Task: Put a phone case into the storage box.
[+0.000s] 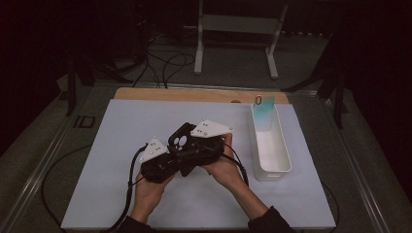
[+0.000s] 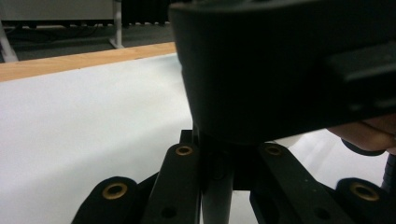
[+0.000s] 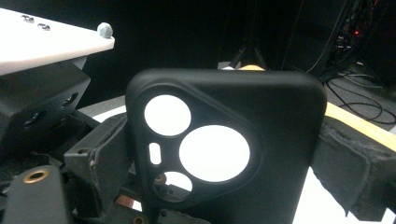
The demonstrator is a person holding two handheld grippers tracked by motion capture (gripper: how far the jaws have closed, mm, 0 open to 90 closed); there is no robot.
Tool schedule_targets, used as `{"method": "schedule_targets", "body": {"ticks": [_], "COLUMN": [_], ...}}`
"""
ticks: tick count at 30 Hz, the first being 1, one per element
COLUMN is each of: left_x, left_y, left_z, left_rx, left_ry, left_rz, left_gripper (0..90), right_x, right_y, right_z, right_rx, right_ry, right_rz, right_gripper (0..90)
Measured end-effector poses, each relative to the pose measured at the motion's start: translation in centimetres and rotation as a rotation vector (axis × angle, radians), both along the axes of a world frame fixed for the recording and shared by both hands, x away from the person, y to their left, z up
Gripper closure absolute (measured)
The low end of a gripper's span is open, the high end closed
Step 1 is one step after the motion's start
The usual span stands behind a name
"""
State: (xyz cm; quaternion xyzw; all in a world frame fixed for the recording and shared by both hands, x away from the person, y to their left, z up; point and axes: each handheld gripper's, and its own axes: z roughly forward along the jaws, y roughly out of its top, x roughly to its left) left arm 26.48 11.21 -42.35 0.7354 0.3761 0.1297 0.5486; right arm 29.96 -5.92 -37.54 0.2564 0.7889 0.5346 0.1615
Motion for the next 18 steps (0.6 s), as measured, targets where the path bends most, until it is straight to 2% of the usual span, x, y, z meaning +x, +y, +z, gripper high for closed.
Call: {"method": "schedule_targets", "body": {"ticks": [11, 15, 18], "left_x": [0.00, -0.03, -0.08], "left_y": [-0.11, -0.03, 0.00], "left_z": [0.01, 0.06, 0.05], "left_rx": [0.020, 0.015, 0.028], "left_ry": [-0.009, -0.018, -0.019], "left_rz": [0.011, 0.003, 0.012], "left_gripper": [82.3, 71.9, 59.3], "right_x": [-0.37, -0.30, -0.13], "right_y": [0.13, 0.17, 0.12], "right_z": [0.14, -0.07, -0.22], "right_rx": [-0.022, -0.035, -0.039], "right_ry": [-0.032, -0.032, -0.032], "right_rz": [-0.016, -0.025, -0.033], "right_gripper": [14.1, 14.2, 14.2]}}
